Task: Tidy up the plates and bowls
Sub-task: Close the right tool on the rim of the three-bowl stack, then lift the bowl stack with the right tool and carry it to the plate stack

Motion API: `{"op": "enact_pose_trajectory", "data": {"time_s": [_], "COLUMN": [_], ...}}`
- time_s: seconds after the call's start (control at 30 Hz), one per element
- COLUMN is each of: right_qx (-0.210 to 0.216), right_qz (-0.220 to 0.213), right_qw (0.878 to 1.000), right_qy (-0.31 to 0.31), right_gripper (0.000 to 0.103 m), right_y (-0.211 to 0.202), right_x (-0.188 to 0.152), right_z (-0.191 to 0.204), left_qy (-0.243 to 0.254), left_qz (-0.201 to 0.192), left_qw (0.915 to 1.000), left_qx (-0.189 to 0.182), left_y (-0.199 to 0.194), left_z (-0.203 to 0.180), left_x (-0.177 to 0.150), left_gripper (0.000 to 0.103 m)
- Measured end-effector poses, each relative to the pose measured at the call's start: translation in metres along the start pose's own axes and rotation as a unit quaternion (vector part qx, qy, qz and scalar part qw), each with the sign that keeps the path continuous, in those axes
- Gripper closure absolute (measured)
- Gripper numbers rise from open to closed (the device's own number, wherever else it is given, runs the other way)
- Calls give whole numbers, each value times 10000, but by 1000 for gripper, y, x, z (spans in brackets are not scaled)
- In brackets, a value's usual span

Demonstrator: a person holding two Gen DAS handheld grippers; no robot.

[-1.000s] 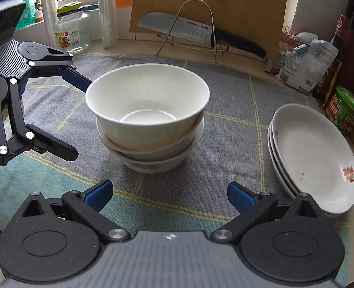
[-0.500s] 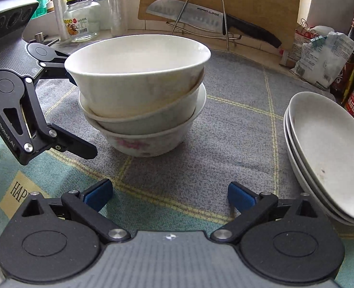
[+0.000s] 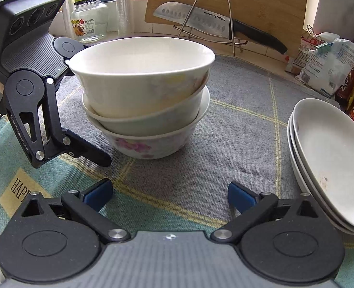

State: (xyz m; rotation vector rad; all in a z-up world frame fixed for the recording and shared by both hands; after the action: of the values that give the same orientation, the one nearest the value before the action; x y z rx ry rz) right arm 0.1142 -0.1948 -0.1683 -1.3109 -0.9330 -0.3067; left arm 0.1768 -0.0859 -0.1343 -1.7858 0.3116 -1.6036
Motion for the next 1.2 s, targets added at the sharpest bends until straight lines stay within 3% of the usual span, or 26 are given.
{"op": "enact_pose_trajectory", "data": {"time_s": [0.33, 0.63, 0.9, 1.2], "right_qx": [426, 660, 958, 1177], "right_qz": [188, 16, -26, -24], "right_qw": [9980, 9904, 9808, 9760], "right_qy": [-426, -1216, -1700, -1830], "right_gripper": [0, 1, 17, 20], "right_y": [9, 13, 9, 5], "right_x": [12, 31, 40, 43], "right_z": [-7, -11, -5, -1], "left_qy": [-30, 295, 512, 653], "left_qz": [80, 180, 151, 164], "left_qw": [9999, 9994, 9983, 9971], "left_qx": [117, -82, -221, -360], "left_y": [1, 1, 2, 3], "left_z": [-1, -2, -4, -4], "left_x": [1, 9, 11, 16], "left_gripper": [1, 15, 17, 19]}}
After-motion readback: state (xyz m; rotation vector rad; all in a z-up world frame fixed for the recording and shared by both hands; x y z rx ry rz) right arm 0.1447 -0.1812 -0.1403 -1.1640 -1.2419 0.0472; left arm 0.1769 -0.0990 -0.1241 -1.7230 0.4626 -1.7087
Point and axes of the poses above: each gripper's, at about its wrist camera, not at the fingertips, and y roughly the way its jaws point, z to its left, x to its top, the point moved 4 cm from there along y, roughly the way its jaws point, and after that the axes turned 8 degrees about -z, right-handed, at the moved point
